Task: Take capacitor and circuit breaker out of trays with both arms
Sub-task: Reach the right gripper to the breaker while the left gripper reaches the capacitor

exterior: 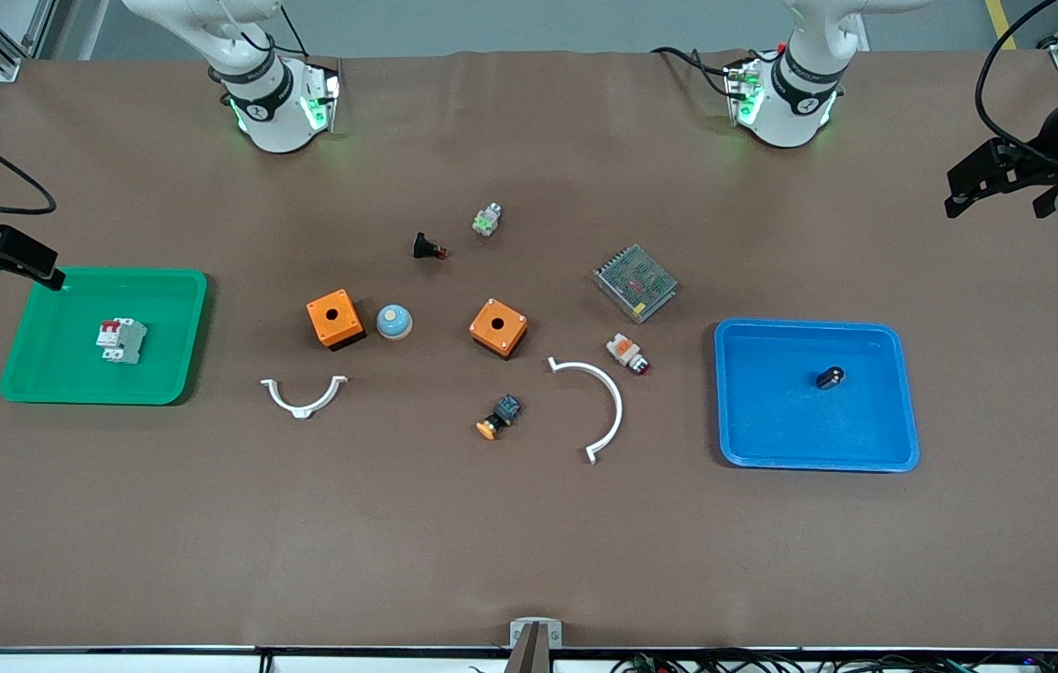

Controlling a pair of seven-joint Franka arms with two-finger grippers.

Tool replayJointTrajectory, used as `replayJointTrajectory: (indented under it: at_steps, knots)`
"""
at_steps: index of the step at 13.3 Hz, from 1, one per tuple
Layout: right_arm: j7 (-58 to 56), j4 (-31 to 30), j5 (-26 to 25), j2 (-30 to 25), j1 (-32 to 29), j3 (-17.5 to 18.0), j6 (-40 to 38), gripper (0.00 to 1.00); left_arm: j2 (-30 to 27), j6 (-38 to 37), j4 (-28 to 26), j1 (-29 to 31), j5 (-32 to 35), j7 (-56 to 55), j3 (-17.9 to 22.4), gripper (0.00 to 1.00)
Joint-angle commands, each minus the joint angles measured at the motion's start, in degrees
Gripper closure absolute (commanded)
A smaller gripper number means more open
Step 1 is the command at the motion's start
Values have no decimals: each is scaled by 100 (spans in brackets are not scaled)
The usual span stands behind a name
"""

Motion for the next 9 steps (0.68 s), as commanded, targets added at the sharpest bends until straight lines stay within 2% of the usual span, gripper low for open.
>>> replayJointTrajectory:
  at_steps: [1, 4, 6, 7, 9]
  knots:
    - [36, -83, 73, 8, 17, -37, 72, 0, 50, -84, 106, 20, -25, 64, -4, 0]
    - [-33, -172, 64, 16, -35, -54, 73, 0, 523, -75, 283, 46, -15, 90, 31, 0]
    - [-313, -565, 20, 34, -315, -63, 300, 0, 892, 56, 178, 47, -7, 90, 49, 0]
    - [-855, -872, 3, 43, -552, -72, 597, 0, 964, 405, -154, 46, 2, 46, 40, 0]
    - [-1622, -1558, 11, 78, -1062, -63, 1370, 0, 956, 1633, -1189, 46, 2, 46, 23, 0]
